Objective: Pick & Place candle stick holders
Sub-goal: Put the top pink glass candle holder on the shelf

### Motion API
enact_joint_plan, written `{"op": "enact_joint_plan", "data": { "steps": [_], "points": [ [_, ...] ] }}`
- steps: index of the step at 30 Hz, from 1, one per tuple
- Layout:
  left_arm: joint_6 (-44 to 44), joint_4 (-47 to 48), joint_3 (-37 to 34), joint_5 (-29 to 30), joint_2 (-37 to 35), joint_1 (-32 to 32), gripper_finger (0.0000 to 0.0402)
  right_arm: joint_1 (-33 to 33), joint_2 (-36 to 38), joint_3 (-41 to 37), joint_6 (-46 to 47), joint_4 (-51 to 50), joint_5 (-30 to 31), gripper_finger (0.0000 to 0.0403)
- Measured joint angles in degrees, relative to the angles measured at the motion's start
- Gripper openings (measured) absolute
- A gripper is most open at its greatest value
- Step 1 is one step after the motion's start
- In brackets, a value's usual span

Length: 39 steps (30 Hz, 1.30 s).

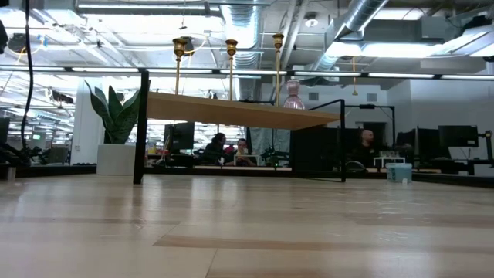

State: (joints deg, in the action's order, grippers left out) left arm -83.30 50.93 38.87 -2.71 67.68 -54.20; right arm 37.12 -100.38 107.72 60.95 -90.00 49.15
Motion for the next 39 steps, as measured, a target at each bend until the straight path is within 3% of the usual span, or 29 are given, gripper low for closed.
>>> {"op": "enact_joint_plan", "data": {
  "steps": [11,22,31,39],
  "points": [
    [-3.2,0.9,0.4,3.8,-4.0,2.2,0.0029,0.0,0.0,0.0,-0.9,0.0,0.2,0.0256],
    [-2.7,1.1,1.0,6.0,-10.5,10.3,0.0029,-0.5,0.0,0.0,-2.5,0.0,0.4,0.0256],
    [-2.1,0.6,7.0,8.7,-13.6,13.7,0.0029,-2.7,0.0,0.0,-5.0,0.0,0.3,0.0256],
    [4.6,0.6,16.3,11.9,-13.8,19.4,0.0029,-5.0,0.5,0.0,-9.8,0.0,-1.5,0.0256]
  ]
}}
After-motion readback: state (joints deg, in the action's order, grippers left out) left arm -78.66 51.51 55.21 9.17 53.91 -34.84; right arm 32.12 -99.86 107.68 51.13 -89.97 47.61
